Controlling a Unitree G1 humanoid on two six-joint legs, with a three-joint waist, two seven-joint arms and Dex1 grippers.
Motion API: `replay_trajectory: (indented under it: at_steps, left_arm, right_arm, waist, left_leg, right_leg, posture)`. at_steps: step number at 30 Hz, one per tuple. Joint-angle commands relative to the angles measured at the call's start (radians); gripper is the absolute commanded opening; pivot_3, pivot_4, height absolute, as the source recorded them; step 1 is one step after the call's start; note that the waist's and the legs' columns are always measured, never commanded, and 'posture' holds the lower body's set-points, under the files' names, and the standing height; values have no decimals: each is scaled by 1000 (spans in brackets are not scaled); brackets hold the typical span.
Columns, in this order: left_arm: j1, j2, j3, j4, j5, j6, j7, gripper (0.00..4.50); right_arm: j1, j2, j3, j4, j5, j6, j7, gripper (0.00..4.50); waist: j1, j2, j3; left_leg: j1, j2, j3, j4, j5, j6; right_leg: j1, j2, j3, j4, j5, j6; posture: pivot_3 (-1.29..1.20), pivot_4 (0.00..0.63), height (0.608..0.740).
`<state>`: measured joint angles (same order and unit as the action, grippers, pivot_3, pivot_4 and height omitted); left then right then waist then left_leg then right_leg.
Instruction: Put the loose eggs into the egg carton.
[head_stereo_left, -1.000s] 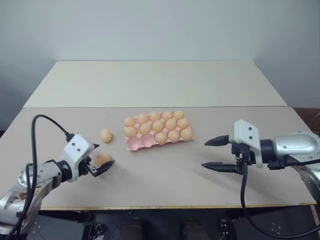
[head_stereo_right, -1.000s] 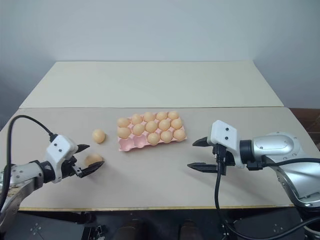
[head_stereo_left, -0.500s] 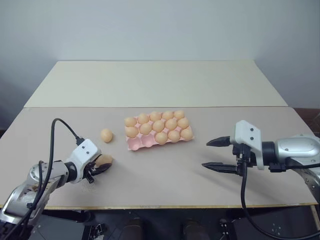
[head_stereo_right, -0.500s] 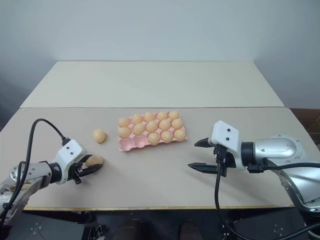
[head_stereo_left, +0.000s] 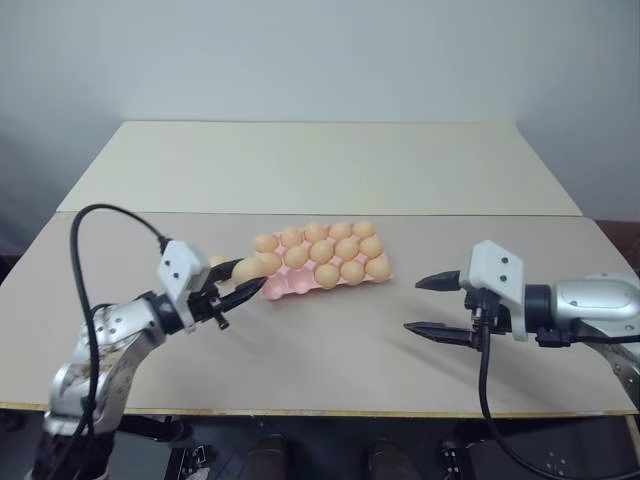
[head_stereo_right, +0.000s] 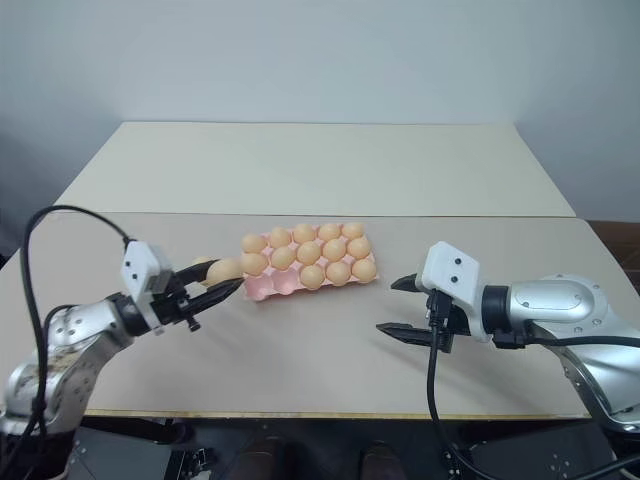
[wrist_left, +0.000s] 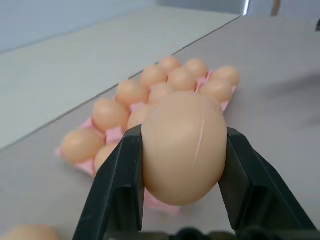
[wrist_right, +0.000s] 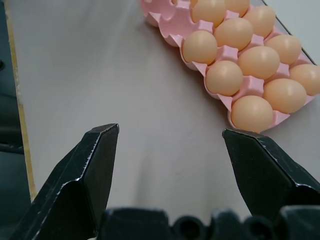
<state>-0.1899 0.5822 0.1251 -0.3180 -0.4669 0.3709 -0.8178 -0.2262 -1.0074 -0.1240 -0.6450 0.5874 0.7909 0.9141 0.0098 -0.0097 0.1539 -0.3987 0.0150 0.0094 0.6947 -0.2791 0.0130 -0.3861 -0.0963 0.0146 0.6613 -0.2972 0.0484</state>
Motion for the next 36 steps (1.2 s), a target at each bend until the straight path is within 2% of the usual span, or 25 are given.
replay_trajectory:
  at_steps: [1,7,17,20,24,30,33,36]
  left_arm:
    - [-85,-38,-70,103,41,-93,-43,1718]
    - [-205,-87,-138,271,97,-182,-85,1718]
    - [-261,-115,-177,377,162,-253,-109,1718]
    - [-273,-121,-177,413,169,-282,-124,2689]
    - [-286,-156,-157,431,183,-321,-67,3965]
    - [-252,-138,-103,388,117,-284,-89,3965]
    - [-206,-95,-56,337,79,-246,-94,3965]
    - [-111,11,43,232,10,-174,-126,3965]
  right_arm:
    - [4,13,-52,-70,36,22,-45,3893]
    - [48,20,-100,-160,81,63,-105,3893]
    - [78,18,-158,-232,167,103,-178,3893]
    - [92,14,-156,-234,165,99,-190,3893]
    - [101,5,-160,-228,162,94,-190,3893]
    - [109,-2,-157,-217,156,86,-180,3893]
    - [114,-3,-158,-214,153,81,-176,3893]
    - [116,-5,-155,-211,150,75,-169,3893]
  waist:
    - [2,0,0]
    - [0,0,0]
    - [0,0,0]
    - [0,0,0]
    - [0,0,0]
    - [-1,-1,0]
    - [-7,-1,0]
    - [-14,-1,0]
  left_leg:
    - [-1,0,0,0,0,0]
    - [-2,0,0,0,0,0]
    - [-1,0,0,1,1,1]
    - [-1,0,0,1,1,1]
    - [-2,0,0,1,1,1]
    - [-1,0,0,1,1,1]
    - [-1,1,0,1,1,1]
    - [-1,1,0,0,1,1]
  right_leg:
    - [0,0,0,0,0,0]
    - [-1,1,0,-2,0,0]
    - [-1,1,0,-1,0,0]
    - [-1,1,0,-1,0,0]
    - [-1,1,-1,-1,0,0]
    - [-1,1,0,0,0,1]
    - [-1,1,0,-1,0,1]
    - [-1,2,0,0,0,1]
  posture:
    - [0,150,740]
    - [0,150,740]
    - [0,150,740]
    - [0,150,740]
    - [0,150,740]
    - [0,150,740]
    - [0,150,740]
    - [0,150,740]
